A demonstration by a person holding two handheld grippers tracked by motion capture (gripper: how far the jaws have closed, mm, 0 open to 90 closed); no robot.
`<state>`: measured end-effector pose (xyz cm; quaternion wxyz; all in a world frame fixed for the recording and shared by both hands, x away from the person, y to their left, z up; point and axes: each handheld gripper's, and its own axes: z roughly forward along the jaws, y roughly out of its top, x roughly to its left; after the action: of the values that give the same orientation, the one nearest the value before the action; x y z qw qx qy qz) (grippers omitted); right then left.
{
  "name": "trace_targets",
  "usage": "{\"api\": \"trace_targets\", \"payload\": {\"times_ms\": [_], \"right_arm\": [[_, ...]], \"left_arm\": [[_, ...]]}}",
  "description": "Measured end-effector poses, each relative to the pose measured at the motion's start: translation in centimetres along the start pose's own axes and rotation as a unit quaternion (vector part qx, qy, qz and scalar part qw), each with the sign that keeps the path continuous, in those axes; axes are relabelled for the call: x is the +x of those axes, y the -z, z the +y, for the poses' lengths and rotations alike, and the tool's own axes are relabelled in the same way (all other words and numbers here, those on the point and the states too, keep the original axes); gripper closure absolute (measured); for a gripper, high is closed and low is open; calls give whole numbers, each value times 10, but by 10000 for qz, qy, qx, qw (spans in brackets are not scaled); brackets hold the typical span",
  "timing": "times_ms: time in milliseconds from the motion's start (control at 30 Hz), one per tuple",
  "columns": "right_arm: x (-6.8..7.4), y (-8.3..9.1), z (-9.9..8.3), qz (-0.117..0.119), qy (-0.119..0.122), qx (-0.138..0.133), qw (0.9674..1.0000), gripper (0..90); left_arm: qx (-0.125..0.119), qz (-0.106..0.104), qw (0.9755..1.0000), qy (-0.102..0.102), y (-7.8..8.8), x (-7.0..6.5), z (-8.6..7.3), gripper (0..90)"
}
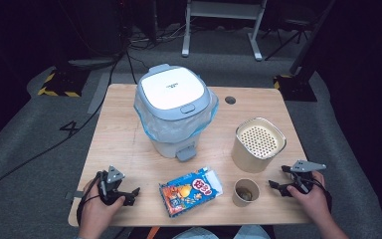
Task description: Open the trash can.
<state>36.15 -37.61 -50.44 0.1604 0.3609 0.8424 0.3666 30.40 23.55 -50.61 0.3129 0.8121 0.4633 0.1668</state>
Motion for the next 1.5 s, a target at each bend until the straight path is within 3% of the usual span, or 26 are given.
{"api": "trace_targets", "payload": {"times_ms": [200,300,367,433,500,567,600,667,700,733,800,833,900,933,1033,1167,1233,1267,1367,1467,1500], "right_arm": [[0,0,0,0,1,-2,10000,124],[0,0,0,0,0,-2,10000,124],[0,0,0,1,-2,-4,10000,127],[0,0,0,-3,0,-5,10000,128],[0,0,0,0,-3,-6,10000,128],[0,0,0,1,-3,-5,10000,129],[0,0,0,1,-3,-5,10000,129],[0,0,0,1,-5,-5,10000,128],[0,0,0,-3,0,-3,10000,128],[0,0,0,-2,0,-4,10000,129],[0,0,0,-2,0,-4,10000,128],[0,0,0,-2,0,-4,10000,128],[0,0,0,-2,2,-5,10000,128],[0,0,0,-2,1,-6,10000,129],[0,0,0,-2,0,-6,10000,128],[0,0,0,-1,1,-6,10000,128],[0,0,0,3,0,-9,10000,129],[0,0,0,4,1,-9,10000,129],[0,1,-1,18,8,-8,10000,130],[0,1,-1,33,23,-8,10000,133],[0,1,-1,33,24,-10,10000,133]], "left_arm": [[-6,0,10000,9,1,-1,-1,3],[-40,78,9999,110,1,-2,0,8],[-186,128,9996,180,3,-1,-1,96],[-282,190,9992,225,6,2,-2,293],[-141,185,9995,228,9,3,1,361],[-44,106,9998,180,11,4,3,492],[3,-3,9999,171,14,5,6,499],[-157,-154,9997,54,20,5,12,523],[-356,-320,9988,-31,27,4,18,587],[-356,-320,9988,-31,27,4,18,602],[-577,-562,9965,-216,35,1,28,613],[-577,-562,9965,-216,35,1,28,613],[-649,-642,9947,-473,40,-2,34,610],[-830,-720,9919,-642,45,-6,39,580],[-959,-724,9892,-844,54,-10,46,577],[-1029,-871,9868,-898,62,-13,52,587],[-1169,-982,9846,-855,68,-12,56,583],[-1325,-1075,9820,-815,72,-12,60,572],[-1326,-1177,9801,-896,76,-12,65,577],[-1500,-1468,9728,-976,85,-14,79,600],[-1500,-1468,9728,-976,85,-14,79,606]]}}
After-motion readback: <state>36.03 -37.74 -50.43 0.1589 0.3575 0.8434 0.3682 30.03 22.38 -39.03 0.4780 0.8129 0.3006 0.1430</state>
